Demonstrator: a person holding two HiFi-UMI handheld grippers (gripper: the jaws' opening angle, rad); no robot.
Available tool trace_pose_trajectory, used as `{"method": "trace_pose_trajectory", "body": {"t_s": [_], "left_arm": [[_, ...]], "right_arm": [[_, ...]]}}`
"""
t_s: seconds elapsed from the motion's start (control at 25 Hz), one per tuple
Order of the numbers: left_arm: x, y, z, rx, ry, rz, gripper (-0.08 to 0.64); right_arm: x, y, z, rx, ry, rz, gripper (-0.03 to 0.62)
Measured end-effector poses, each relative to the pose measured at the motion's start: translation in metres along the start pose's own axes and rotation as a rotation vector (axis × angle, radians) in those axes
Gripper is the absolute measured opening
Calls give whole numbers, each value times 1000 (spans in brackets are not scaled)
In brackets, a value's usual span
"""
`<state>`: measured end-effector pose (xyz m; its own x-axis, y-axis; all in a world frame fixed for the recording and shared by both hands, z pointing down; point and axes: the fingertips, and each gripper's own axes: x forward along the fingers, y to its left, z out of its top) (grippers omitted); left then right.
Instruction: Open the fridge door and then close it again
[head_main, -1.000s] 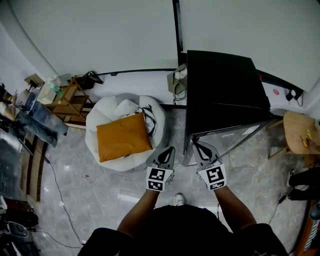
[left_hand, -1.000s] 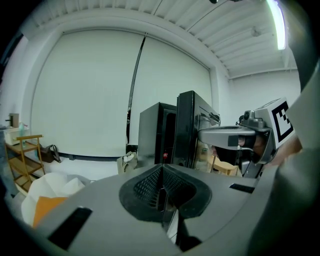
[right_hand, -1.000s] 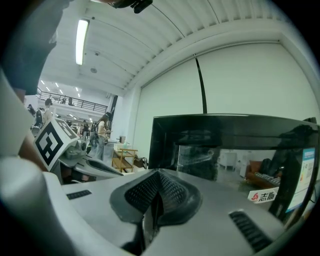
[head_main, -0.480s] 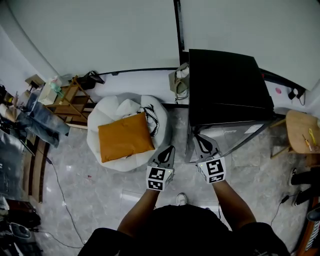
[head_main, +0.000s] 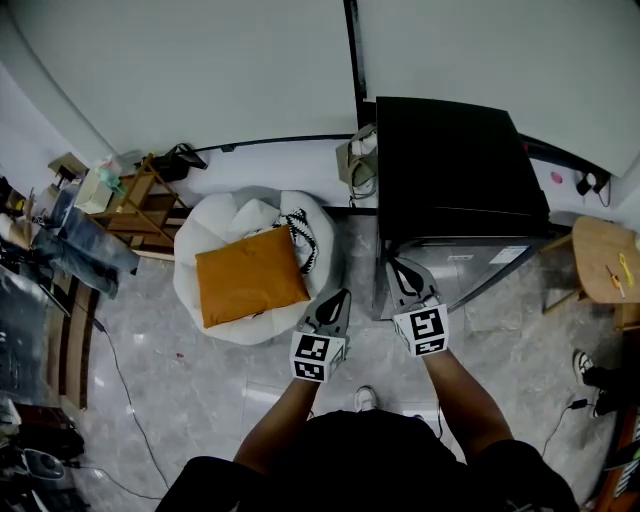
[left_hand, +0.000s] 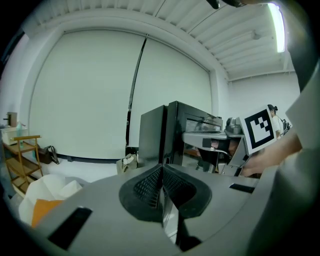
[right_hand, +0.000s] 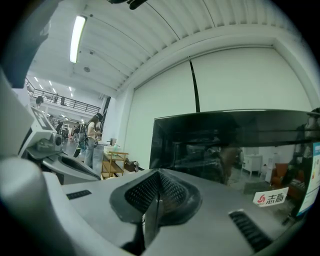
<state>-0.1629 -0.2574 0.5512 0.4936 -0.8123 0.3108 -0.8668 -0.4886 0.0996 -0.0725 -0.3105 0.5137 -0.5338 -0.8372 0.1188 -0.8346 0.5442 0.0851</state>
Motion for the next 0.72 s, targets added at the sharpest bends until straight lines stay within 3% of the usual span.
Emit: {"method": "trace_pose_trajectory", "body": {"t_s": [0.72], "left_arm": [[-4, -5, -8, 16, 14, 5, 21]], "right_arm": [[15, -9, -1, -9, 27, 21, 18]]}}
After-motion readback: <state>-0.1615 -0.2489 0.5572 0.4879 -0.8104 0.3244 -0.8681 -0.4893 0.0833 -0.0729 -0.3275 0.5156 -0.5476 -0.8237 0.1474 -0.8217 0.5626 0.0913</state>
